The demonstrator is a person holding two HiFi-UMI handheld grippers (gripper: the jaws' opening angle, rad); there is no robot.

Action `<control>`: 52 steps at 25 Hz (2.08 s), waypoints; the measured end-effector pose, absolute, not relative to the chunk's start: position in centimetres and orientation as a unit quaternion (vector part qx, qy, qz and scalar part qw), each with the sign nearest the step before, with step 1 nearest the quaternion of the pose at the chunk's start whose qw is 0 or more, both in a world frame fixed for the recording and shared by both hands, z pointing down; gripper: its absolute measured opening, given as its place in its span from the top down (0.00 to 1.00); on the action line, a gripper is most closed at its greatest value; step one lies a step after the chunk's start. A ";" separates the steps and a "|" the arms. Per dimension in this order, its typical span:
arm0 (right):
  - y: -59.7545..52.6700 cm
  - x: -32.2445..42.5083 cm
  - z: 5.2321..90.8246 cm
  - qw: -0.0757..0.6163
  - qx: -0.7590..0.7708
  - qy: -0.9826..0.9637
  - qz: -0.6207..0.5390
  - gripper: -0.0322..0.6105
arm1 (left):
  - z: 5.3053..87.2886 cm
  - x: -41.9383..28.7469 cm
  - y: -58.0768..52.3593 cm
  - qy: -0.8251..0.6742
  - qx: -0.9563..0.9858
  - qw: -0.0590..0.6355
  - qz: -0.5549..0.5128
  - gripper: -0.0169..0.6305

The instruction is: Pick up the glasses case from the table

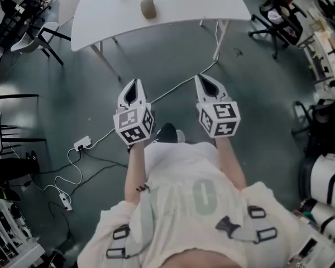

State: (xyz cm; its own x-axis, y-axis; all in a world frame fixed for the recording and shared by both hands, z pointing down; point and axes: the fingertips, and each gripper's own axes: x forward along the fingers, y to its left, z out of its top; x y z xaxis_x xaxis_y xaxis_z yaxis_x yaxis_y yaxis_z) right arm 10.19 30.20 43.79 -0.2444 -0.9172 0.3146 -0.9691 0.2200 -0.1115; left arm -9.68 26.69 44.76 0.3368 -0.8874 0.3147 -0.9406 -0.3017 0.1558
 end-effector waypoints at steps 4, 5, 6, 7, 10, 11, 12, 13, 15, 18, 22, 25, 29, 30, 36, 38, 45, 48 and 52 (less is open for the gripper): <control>30.3 10.4 44.2 0.092 0.613 -0.771 0.149 0.95 | 44.5 -10.0 26.9 -0.576 0.800 0.152 0.077 0.97; 30.3 10.4 44.3 0.095 0.613 -0.770 0.148 0.95 | 44.6 -10.0 26.8 -0.577 0.799 0.152 0.073 0.97; 30.3 10.3 44.5 0.097 0.613 -0.770 0.149 0.95 | 44.7 -10.1 26.7 -0.577 0.798 0.156 0.071 0.97; 30.2 10.2 44.7 0.100 0.613 -0.770 0.149 0.95 | 45.0 -10.2 26.5 -0.578 0.797 0.162 0.068 0.97; 29.4 10.3 45.2 0.107 0.614 -0.767 0.152 0.95 | 45.4 -9.9 25.3 -0.573 0.799 0.175 0.063 0.97; 28.8 10.5 45.3 0.108 0.615 -0.766 0.153 0.95 | 45.4 -9.5 24.5 -0.566 0.803 0.173 0.064 0.97; 27.9 10.7 45.3 0.109 0.617 -0.764 0.153 0.95 | 45.4 -8.9 23.6 -0.557 0.810 0.170 0.067 0.97; 27.0 11.0 45.3 0.110 0.619 -0.762 0.153 0.95 | 45.4 -8.1 22.5 -0.547 0.817 0.167 0.071 0.97; 25.3 11.7 45.4 0.110 0.624 -0.759 0.152 0.95 | 45.4 -6.7 20.3 -0.532 0.828 0.162 0.075 0.97; 24.0 12.2 45.3 0.105 0.632 -0.753 0.152 0.95 | 44.9 -5.8 18.3 -0.520 0.837 0.158 0.070 0.97; 20.5 13.2 44.7 0.097 0.643 -0.745 0.150 0.95 | 43.9 -4.7 14.6 -0.512 0.842 0.157 0.066 0.97; 17.0 13.4 44.4 0.101 0.643 -0.746 0.141 0.95 | 43.9 -4.4 11.4 -0.512 0.841 0.159 0.066 0.97; 12.1 13.1 44.7 0.111 0.642 -0.744 0.146 0.95 | 44.3 -4.8 6.5 -0.506 0.842 0.172 0.069 0.97; 10.9 13.0 44.7 0.114 0.642 -0.743 0.148 0.95 | 44.3 -4.8 5.3 -0.504 0.843 0.176 0.068 0.97; 3.7 13.0 44.8 0.127 0.645 -0.737 0.156 0.95 | 44.9 -5.5 -1.4 -0.509 0.833 0.201 0.079 0.97; 1.2 12.6 44.6 0.128 0.647 -0.735 0.156 0.95 | 45.1 -6.1 -3.9 -0.509 0.831 0.208 0.084 0.97; -7.3 12.3 44.0 0.124 0.658 -0.723 0.169 0.95 | 44.8 -7.4 -13.3 -0.510 0.831 0.203 0.093 0.97; -10.6 12.2 44.0 0.132 0.661 -0.719 0.169 0.95 | 44.4 -7.3 -16.9 -0.506 0.834 0.194 0.101 0.97; -14.4 11.9 44.0 0.136 0.661 -0.718 0.170 0.95 | 44.0 -7.3 -20.3 -0.506 0.835 0.186 0.108 0.97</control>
